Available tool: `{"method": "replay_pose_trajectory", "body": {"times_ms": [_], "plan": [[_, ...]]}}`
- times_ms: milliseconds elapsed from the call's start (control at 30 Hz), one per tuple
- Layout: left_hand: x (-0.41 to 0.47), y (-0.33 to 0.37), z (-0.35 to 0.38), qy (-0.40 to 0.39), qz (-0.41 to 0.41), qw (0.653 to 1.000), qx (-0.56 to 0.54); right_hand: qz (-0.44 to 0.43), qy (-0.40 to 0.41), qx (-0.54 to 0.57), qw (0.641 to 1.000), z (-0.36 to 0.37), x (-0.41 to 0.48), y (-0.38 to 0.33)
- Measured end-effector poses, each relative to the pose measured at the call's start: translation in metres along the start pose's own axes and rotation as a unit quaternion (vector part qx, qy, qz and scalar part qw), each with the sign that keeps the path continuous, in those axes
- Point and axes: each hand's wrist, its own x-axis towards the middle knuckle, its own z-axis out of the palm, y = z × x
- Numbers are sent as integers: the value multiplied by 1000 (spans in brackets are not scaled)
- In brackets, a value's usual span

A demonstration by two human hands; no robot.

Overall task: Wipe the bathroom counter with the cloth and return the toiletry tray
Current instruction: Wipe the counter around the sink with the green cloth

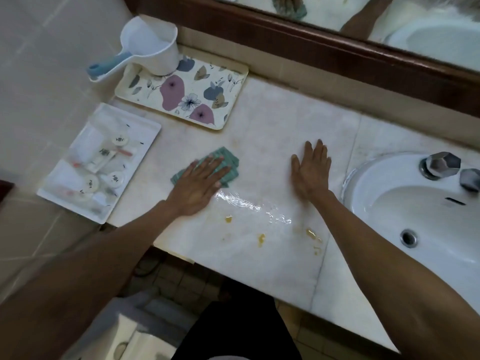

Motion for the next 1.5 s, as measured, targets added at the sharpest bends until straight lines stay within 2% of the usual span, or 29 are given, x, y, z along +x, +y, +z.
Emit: {"method": "replay_pose_trajectory", "body": {"times_ms": [100,167,233,333,433,500,567,633,733,800,867,933,1000,1067,1133,1200,1300,1367,1433,1500], "plan": [[29,11,-6,29,-139,989,-46,1,-7,5,1000,7,-14,-11],[34,37,-3,36,-191,977,-86,12,-5,13,1000,9,-20,-19],[15,64,7,34,-160,981,-104,21,-7,15,1000,10,-26,-24],[-52,82,25,29,-46,996,-76,4,-1,10,1000,16,-37,-32],[-120,59,30,8,32,998,-54,-13,0,1,1000,25,-49,-43],[-141,25,27,12,43,999,-20,-15,-1,0,1000,30,-55,-50],[-135,-9,19,11,-6,1000,-7,-29,-6,-3,1000,34,-60,-56],[-107,-28,9,22,-96,995,-31,-65,-6,-6,998,38,-64,-62],[-54,-18,0,49,-240,966,-84,-114,-12,-5,993,45,-68,-76],[-38,6,2,58,-292,949,-99,-133,-12,3,991,48,-69,-87],[-51,32,11,63,-252,962,-86,-148,-8,9,989,51,-69,-97],[-87,41,21,51,-148,986,-60,-160,-7,9,987,54,-69,-103],[-126,28,26,31,-66,997,-38,-173,-7,2,985,58,-68,-106],[-145,-4,21,18,-33,999,-24,-184,-7,-14,983,63,-70,-106],[-141,-36,13,10,-61,997,-36,-188,-8,-29,982,68,-73,-106],[-122,-53,5,13,-144,988,-47,-188,-9,-34,982,70,-75,-104],[-93,-44,1,39,-260,963,-57,-188,-16,-27,982,67,-77,-100],[-85,-25,5,51,-301,949,-77,-191,-25,-26,981,63,-77,-98],[-89,8,12,55,-288,953,-80,-194,-34,-29,980,60,-77,-97],[-105,46,24,47,-209,975,-66,-200,-43,-37,978,57,-77,-95]]}}
